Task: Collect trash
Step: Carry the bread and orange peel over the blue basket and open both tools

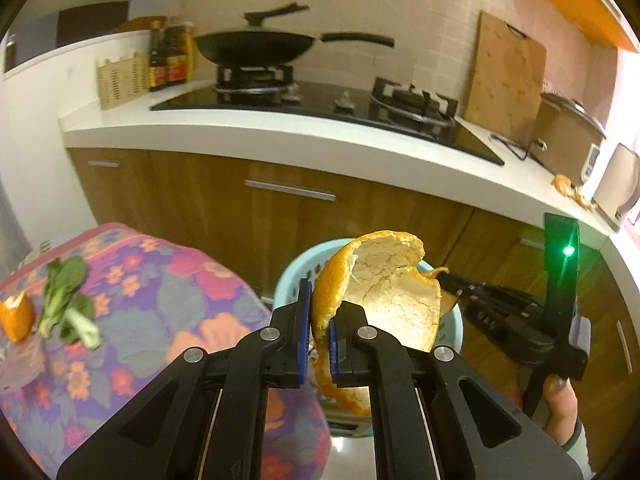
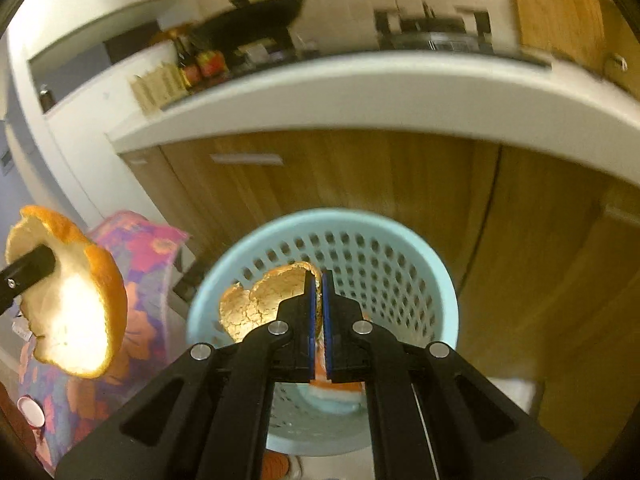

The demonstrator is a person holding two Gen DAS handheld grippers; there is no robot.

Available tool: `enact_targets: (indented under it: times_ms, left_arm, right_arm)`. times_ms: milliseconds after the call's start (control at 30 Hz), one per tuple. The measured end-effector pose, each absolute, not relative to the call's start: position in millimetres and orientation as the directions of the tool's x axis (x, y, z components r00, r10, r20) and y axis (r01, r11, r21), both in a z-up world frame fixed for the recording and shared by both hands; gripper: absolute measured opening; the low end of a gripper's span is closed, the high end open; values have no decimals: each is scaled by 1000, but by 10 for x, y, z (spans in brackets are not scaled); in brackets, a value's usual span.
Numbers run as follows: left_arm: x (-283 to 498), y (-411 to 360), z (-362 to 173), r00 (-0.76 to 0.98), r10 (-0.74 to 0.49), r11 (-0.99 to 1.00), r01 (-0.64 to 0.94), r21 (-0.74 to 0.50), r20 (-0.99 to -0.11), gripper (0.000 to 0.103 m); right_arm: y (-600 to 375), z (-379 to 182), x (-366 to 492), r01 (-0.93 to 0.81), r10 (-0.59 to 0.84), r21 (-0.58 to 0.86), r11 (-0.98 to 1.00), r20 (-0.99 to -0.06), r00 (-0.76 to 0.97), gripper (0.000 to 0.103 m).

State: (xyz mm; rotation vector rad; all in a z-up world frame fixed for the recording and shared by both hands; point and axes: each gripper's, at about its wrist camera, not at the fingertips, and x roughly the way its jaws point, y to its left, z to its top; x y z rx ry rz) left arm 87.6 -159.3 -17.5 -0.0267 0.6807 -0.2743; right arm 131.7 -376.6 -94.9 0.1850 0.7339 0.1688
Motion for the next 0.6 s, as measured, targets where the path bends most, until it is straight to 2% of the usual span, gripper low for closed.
enact_targets:
  times_ms: [133,267,467,533,567,600]
  left_arm:
    - [1067,-1767,-292,723,-244,966,242,-94,-647,5]
    - [1234,-1817,-420,694,-263,962,242,-127,-670,5]
    - [1396,-1916,-595,665,-292,955,244,-169,-688,6]
    - [1421,-1966,-628,661,-297,953,252,-168,-689,9]
    - [1430,-1989,-648,659,-298,952,255,-168,-690,20]
    - [1439,-2003,-667,654,-300,952,256,-170,-694,40]
  right_arm:
    - [-3804,-1113,1427,-55,198,221,974,-702,684,2]
    - [-3839,-1255,1518,-58,232,251,966,-746,624,6]
    - [-3873,-1296,1531,-55,217,233,971,-756,618,7]
    - [-3895,-1292,1527,-50,214,234,971,-758,617,11]
    - [-3899,-1290,1529,-49,213,233,971,-758,617,19]
    - [-3905,-1287,1528,-46,209,230,972,-758,618,38]
